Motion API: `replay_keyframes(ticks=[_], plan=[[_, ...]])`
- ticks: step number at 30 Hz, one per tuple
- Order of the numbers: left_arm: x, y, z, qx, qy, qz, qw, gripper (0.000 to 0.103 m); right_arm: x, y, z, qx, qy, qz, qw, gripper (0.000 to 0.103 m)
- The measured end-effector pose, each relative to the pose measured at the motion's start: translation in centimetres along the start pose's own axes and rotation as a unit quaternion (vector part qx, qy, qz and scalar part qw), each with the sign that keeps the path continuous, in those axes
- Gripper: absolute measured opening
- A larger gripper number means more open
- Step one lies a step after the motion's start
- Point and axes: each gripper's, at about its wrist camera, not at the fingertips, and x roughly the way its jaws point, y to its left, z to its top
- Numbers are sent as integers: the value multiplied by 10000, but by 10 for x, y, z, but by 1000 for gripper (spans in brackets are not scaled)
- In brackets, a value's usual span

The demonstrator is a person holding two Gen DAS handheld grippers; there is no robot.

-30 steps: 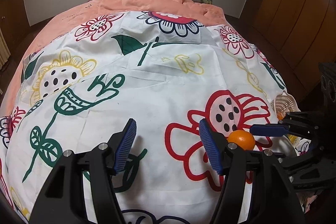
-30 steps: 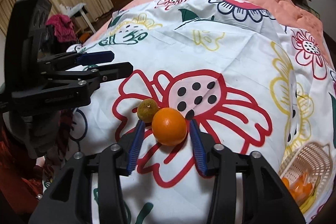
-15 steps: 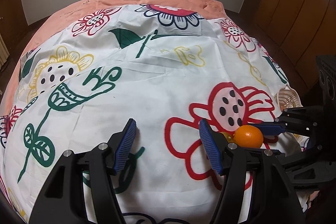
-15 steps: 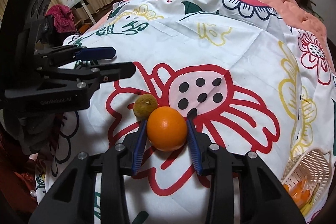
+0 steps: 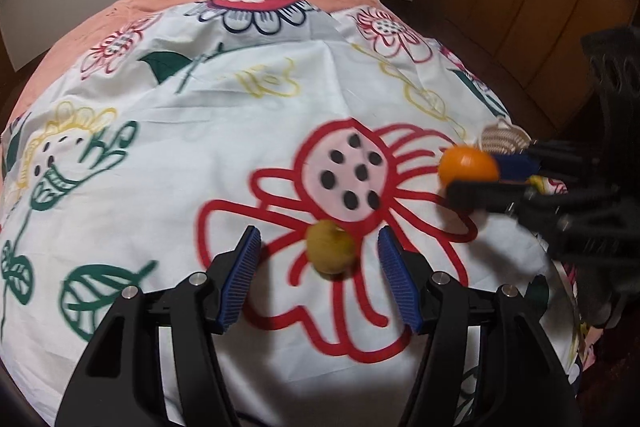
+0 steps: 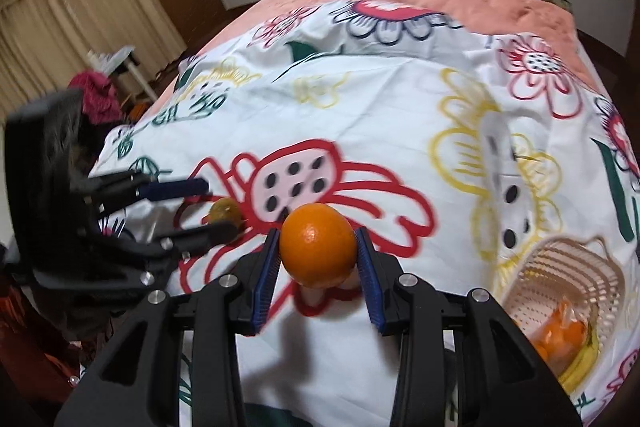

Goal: Organize fruits
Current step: 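Carry the mandarin into the basket with the right tool while the left tool grasps a kiwi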

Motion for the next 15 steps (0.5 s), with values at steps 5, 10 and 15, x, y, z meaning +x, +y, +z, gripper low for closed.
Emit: replay_keyframes(ticks=[5,10,15], plan=[[9,-7,1,73,76,72,9999,47,-17,-29,-8,450,-248,-115,9986,38],[11,-10,1,93,129,68,9999,29,-32,-61,-19,988,-482,-273,9936,38],[5,-20,4,152,62,-37,9999,27,-47,-99,-34,1597,-678,-569,9832,38]])
